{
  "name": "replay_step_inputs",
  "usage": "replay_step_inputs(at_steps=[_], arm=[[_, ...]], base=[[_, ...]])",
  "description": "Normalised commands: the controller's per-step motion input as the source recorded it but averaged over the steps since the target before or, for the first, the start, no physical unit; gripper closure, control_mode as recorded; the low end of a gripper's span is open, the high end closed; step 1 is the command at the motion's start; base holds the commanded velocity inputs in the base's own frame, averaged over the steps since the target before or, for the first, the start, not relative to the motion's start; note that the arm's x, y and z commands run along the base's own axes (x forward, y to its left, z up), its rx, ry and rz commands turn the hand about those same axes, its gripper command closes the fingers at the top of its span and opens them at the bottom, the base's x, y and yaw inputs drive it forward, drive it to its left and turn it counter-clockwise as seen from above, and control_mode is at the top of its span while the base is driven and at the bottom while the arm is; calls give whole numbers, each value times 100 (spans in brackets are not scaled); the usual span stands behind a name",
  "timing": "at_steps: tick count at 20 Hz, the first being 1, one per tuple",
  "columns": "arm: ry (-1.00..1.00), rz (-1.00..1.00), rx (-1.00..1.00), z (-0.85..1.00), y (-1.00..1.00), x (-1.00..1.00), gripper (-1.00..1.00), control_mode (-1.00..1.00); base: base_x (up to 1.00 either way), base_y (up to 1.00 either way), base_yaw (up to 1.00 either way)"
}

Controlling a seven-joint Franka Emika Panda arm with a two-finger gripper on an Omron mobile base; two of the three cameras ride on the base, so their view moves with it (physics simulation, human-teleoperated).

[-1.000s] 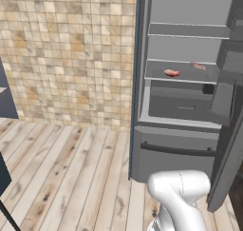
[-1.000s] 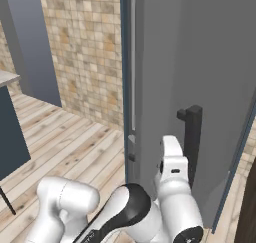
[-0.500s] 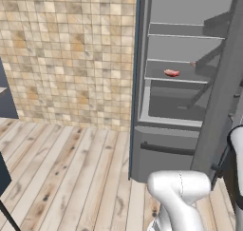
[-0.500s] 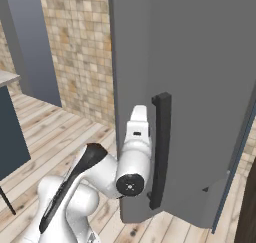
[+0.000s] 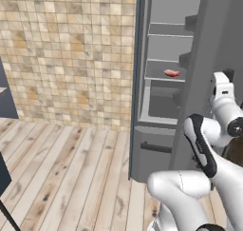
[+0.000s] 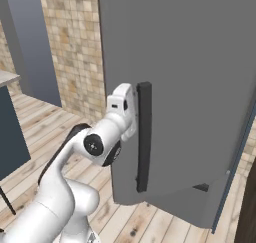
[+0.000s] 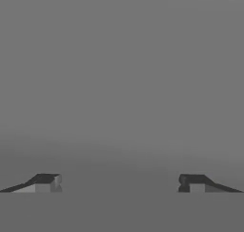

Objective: Place the steak on the counter behind the older steak on the same shelf of the fridge to maintain FIFO order. Close the fridge door when finished.

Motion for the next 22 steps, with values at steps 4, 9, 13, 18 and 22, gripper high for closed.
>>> replay_step_inputs(at_steps=[4, 9, 13, 18, 22], arm=[[0, -27, -6, 30, 29, 75, -100, -100], [0, -27, -3, 35, 29, 73, -100, -100], [0, -25, -2, 35, 29, 66, -100, -100], [0, -25, -1, 36, 28, 61, -100, -100], [0, -26, -1, 40, 37, 62, -100, -100]], base=[[0, 0, 0], [0, 0, 0], [0, 0, 0], [0, 0, 0], [0, 0, 0]])
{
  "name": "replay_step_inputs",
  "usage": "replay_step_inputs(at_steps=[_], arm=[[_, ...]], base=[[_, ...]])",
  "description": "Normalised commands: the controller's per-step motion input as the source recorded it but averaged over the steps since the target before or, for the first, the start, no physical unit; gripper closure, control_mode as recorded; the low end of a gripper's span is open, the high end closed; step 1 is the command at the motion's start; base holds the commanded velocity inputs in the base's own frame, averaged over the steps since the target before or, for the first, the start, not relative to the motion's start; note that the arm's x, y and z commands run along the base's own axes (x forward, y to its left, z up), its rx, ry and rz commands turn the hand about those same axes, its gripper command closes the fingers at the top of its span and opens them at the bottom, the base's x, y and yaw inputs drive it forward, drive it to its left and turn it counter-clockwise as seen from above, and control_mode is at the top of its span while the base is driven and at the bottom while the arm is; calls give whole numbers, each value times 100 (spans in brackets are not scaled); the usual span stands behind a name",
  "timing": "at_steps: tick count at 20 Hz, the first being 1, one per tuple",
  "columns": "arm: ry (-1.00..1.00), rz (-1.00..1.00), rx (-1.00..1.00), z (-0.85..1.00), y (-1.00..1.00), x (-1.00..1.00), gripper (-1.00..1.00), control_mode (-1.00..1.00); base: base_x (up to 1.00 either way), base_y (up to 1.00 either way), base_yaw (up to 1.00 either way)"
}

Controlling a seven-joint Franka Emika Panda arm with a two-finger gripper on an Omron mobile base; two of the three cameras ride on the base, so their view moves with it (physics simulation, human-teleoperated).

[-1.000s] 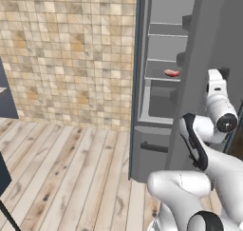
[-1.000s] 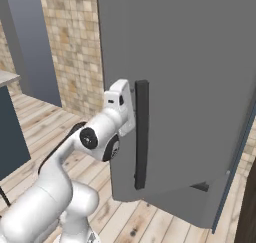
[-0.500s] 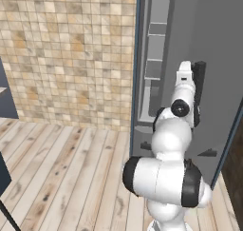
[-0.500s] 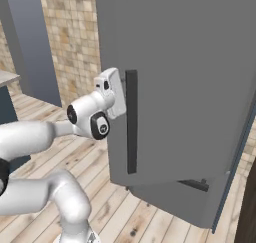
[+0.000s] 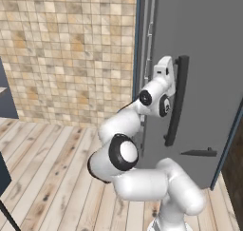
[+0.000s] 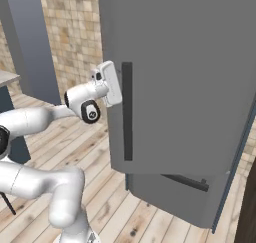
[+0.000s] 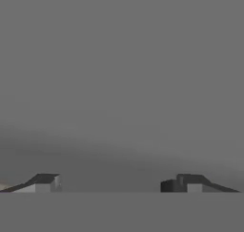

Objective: Place the steak on the counter behind the older steak on the same shelf of the fridge to maintain FIFO order. Close the fridge door when finished.

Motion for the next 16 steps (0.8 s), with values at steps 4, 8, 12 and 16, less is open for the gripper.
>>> replay_step_inputs(at_steps=[4, 8, 12, 16], arm=[[0, -25, 0, 44, 35, 59, -100, -100], [0, -22, 0, 46, 21, 55, -100, -100], [1, -21, 0, 41, 15, 61, -100, -100], [1, -15, 0, 34, 3, 58, -100, -100]], base=[[0, 0, 0], [0, 0, 0], [0, 0, 0], [0, 0, 0]])
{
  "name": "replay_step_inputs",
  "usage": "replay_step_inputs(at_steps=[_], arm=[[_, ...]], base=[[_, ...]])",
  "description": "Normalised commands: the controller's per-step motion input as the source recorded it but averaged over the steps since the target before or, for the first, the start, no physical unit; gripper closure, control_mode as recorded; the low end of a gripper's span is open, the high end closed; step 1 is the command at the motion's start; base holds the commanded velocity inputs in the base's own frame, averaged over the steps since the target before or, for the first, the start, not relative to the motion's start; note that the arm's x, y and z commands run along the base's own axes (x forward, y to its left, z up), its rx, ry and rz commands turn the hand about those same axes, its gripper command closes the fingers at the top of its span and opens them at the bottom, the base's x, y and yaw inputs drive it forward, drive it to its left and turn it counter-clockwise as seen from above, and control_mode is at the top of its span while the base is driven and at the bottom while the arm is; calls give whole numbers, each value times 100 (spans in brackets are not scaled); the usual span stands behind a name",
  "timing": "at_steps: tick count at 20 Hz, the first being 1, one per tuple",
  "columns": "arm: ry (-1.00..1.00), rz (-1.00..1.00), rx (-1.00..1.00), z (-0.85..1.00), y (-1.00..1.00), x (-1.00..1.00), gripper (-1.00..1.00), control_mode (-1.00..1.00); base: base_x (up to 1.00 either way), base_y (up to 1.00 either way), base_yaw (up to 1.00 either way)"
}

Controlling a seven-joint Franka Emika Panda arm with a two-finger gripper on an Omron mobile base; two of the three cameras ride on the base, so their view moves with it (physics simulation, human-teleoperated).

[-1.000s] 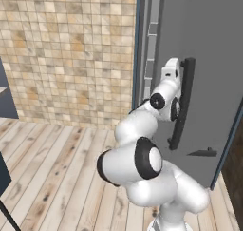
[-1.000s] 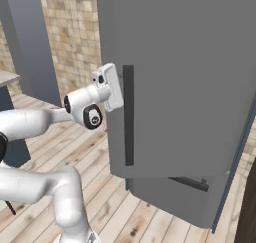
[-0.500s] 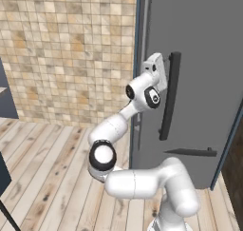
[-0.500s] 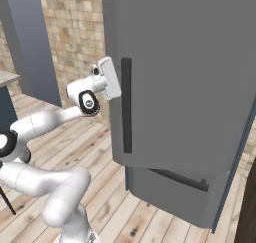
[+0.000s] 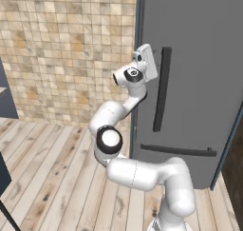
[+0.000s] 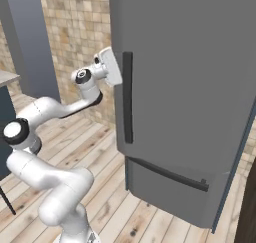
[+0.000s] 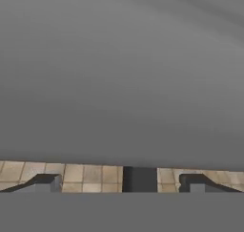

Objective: Place the steak on the counter behind the older steak on the same shelf of the fridge to maintain FIFO order. Close the fridge door when finished.

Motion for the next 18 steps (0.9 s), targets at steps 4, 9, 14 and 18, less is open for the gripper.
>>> replay_step_inputs(at_steps=[4, 9, 14, 18], arm=[[0, -3, 0, 15, -21, 42, -100, -100], [0, 0, 0, 7, -26, 58, -100, -100], [1, 0, 0, 7, -7, 76, -100, -100], [3, 0, 0, 6, 0, 83, -100, -100]], base=[[0, 0, 0], [0, 0, 0], [0, 0, 0], [0, 0, 0]])
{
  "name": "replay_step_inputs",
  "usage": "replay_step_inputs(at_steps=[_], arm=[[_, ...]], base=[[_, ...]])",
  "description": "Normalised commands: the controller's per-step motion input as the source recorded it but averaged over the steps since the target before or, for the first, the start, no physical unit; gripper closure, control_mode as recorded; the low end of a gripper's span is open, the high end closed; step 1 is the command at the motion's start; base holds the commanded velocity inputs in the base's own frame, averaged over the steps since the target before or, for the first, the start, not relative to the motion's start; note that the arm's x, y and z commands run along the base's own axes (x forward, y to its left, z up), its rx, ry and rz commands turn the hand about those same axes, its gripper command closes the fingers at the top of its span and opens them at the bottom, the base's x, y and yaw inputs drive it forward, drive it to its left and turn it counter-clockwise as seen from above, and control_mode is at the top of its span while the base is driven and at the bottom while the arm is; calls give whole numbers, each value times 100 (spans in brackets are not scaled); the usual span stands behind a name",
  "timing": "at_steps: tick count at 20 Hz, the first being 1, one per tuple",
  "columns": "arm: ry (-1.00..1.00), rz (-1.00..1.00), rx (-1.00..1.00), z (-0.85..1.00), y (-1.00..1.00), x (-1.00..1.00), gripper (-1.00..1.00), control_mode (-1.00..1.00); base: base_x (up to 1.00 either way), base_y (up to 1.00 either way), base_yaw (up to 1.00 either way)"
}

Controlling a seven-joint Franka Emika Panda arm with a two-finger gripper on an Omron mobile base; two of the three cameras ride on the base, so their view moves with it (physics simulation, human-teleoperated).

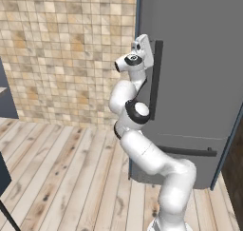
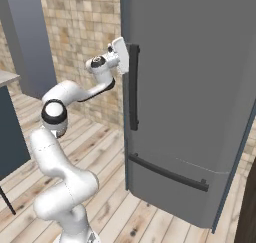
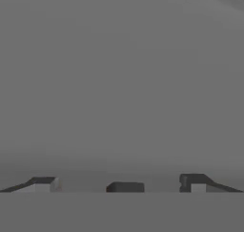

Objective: Place the steak on the counter behind the older steak on the same shelf of the fridge to maintain FIFO order. Close the fridge door when finished.

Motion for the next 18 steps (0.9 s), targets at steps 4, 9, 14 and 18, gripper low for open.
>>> replay_step_inputs(at_steps=[4, 9, 14, 18], arm=[[4, 0, 0, 2, 0, 79, -100, -100], [5, 0, 0, 0, 0, 79, -100, -100], [4, 0, 0, 0, 0, 38, -100, -100], [-1, 0, 0, 0, 16, -36, -100, -100]], base=[[0, 0, 0], [0, 0, 0], [0, 0, 0], [0, 0, 0]])
